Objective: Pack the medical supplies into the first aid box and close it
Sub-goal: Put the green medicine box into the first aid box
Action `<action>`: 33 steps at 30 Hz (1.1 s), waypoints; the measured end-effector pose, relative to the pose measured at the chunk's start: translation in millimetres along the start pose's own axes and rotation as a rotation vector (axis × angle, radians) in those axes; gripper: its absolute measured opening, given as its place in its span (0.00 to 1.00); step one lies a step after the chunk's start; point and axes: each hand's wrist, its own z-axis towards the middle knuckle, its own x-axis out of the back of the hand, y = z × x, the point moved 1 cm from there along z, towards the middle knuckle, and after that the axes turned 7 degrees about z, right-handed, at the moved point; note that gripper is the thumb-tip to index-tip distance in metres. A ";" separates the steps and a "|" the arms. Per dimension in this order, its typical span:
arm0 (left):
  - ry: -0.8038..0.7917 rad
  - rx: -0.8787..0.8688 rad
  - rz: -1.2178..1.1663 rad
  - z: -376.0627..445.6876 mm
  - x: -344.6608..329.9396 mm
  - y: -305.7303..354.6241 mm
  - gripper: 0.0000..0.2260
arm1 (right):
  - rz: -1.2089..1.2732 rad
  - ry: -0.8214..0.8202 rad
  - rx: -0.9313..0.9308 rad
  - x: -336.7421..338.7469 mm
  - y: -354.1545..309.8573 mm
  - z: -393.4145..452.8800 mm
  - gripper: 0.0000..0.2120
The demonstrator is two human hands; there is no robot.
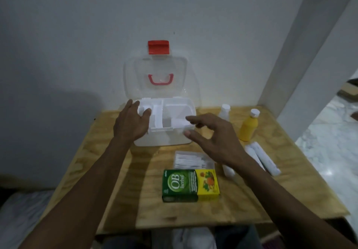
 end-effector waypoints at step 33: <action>-0.035 -0.010 0.023 -1.8 0.7 0.1 0.26 | -0.062 -0.304 -0.044 -1.9 22.1 -95.7 0.31</action>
